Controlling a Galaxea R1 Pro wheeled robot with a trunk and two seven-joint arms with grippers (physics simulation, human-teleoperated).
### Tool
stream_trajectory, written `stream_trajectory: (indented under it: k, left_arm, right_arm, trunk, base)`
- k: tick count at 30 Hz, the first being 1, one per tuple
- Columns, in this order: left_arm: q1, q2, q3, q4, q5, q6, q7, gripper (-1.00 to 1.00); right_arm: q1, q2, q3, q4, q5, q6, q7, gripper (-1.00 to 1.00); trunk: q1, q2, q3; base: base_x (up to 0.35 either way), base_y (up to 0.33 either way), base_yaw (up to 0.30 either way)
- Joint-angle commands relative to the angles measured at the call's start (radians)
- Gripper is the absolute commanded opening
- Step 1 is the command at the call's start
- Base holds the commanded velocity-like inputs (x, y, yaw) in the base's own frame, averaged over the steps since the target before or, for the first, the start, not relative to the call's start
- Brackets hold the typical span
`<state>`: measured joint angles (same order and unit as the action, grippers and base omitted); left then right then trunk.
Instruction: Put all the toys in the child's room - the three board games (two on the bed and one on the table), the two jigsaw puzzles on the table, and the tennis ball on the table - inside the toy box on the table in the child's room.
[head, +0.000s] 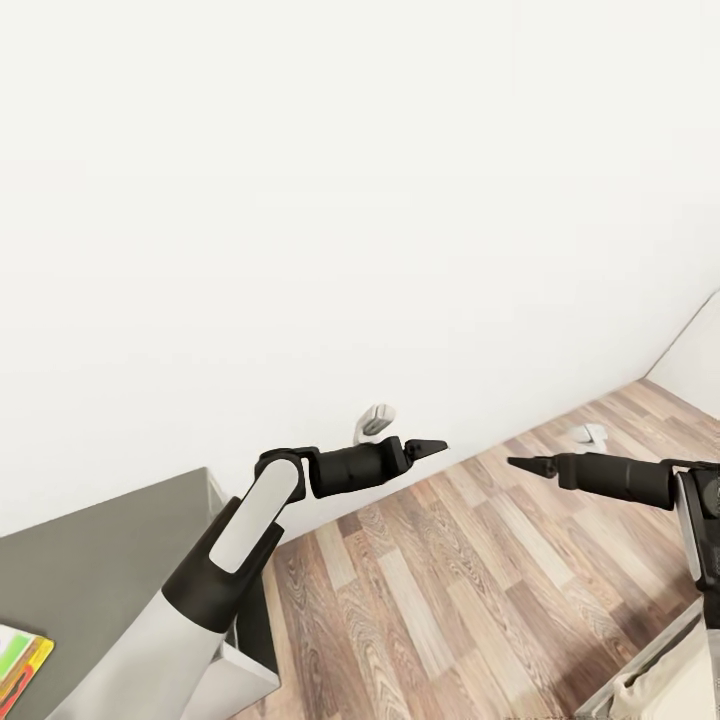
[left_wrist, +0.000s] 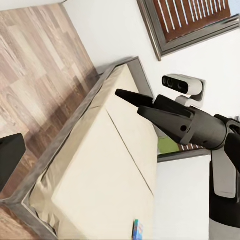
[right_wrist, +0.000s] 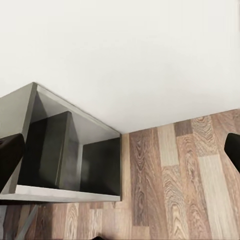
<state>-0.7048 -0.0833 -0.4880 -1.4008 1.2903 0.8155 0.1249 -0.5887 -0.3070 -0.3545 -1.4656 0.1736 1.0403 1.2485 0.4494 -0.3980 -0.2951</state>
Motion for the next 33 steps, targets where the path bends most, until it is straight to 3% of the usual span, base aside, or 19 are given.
stream_trajectory:
  k: [1,25,33]
  left_arm:
    - [-0.001,0.000,0.000,-0.001,0.011,0.003,0.010,1.00]
    - [0.001,0.008,0.013,0.006,0.010,0.002,0.010,1.00]
    - [0.003,0.010,0.024,0.007,0.009,0.002,0.010,1.00]
  right_arm:
    - [-0.001,0.000,-0.001,-0.001,0.010,0.007,0.010,1.00]
    - [-0.006,0.014,0.000,0.004,0.019,0.007,0.008,1.00]
    - [-0.006,0.014,0.000,0.004,0.020,0.007,0.008,1.00]
  trunk:
    - [0.001,-0.002,-0.002]
    - [0.001,-0.002,0.019]
    - [0.001,-0.002,0.027]
  base:
    - [0.000,0.000,-0.167]
    - [0.000,-0.003,-0.233]
    - [0.000,-0.141,-0.245]
